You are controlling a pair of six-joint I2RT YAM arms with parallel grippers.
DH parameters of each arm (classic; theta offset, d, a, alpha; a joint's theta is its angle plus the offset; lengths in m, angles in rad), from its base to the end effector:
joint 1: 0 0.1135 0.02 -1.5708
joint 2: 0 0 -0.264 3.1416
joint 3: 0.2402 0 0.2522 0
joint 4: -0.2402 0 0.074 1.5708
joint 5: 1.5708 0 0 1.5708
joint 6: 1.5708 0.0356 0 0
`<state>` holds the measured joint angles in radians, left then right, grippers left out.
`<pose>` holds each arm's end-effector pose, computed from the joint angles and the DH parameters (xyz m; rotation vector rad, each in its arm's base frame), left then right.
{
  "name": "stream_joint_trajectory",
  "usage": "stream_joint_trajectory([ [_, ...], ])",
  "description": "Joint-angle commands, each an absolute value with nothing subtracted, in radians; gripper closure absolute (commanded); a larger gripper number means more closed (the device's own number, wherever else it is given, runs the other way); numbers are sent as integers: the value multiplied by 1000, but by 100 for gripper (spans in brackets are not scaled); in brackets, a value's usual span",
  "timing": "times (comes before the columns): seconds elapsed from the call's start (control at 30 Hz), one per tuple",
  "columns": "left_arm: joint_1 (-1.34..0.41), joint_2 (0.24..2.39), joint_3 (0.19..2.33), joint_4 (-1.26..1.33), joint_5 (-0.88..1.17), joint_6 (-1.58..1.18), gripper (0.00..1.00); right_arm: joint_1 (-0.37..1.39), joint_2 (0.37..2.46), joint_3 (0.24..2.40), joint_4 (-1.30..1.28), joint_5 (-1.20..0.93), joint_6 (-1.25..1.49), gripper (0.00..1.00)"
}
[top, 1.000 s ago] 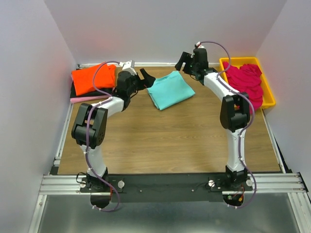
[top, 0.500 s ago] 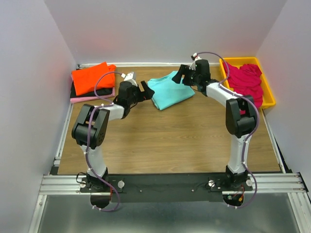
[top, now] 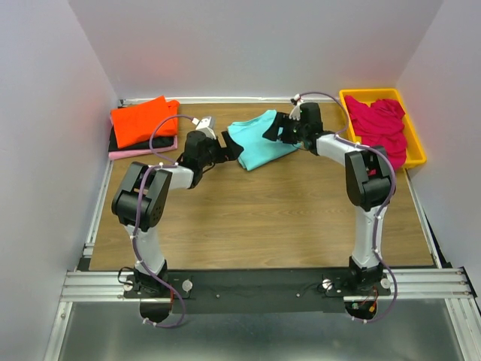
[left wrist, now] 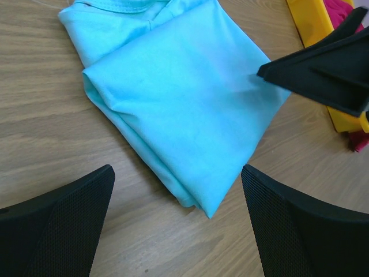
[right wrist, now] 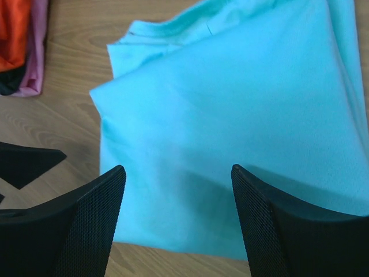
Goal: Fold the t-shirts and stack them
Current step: Neatly place the folded tshirt to the corner
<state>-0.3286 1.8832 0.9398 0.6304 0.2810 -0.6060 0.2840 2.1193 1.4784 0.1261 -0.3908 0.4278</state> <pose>0.3721 -0.1373 0.1683 -0.0714 1.9721 -0.8912 0.4598 0.1483 0.1878 -0.0926 2.1511 0.8315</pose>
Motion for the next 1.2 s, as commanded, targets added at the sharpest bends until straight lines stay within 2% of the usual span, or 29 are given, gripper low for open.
stream_joint_trajectory([
  [0.0, -341, 1884, 930, 655, 319, -592, 2, 281, 2167, 1434, 112, -399, 454, 19],
  [0.33, -348, 1885, 908, 624, 285, -592, 2, 282, 2191, 1413, -64, -351, 450, 20],
  [0.77, -425, 1844, 798, 644, 268, -606, 2, 314, 1958, 1080, -72, -219, 460, 20],
  [1.17, -480, 1893, 816, 664, 267, -634, 2, 370, 1848, 983, -64, -190, 474, 20],
])
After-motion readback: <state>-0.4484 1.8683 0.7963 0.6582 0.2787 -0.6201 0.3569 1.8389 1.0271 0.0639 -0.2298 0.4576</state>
